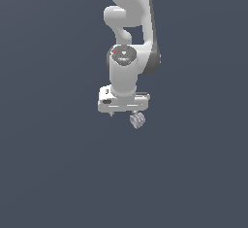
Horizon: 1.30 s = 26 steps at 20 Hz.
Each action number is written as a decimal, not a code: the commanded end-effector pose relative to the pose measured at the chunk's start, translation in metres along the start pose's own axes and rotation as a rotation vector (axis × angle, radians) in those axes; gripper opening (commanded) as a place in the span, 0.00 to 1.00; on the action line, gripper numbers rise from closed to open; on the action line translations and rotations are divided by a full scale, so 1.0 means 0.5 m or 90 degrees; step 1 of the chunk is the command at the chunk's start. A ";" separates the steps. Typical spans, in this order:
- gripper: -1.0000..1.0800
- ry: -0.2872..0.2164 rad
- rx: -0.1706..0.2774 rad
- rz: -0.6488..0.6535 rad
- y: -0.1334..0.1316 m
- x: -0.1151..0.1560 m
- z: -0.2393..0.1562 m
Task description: Pick up the object and move it to a goal position.
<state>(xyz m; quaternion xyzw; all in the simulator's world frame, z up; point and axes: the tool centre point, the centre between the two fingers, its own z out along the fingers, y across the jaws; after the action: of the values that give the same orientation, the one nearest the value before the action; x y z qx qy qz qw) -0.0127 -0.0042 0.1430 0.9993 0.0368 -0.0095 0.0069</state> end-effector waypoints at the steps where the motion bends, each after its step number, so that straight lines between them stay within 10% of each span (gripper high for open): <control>1: 0.96 0.001 0.000 -0.038 -0.020 -0.005 0.013; 14: 0.96 0.012 0.004 -0.272 -0.139 -0.043 0.085; 26: 0.96 0.014 0.005 -0.312 -0.160 -0.051 0.103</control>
<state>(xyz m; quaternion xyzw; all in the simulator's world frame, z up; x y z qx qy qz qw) -0.0449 0.0730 0.0929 0.9605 0.2783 -0.0001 0.0001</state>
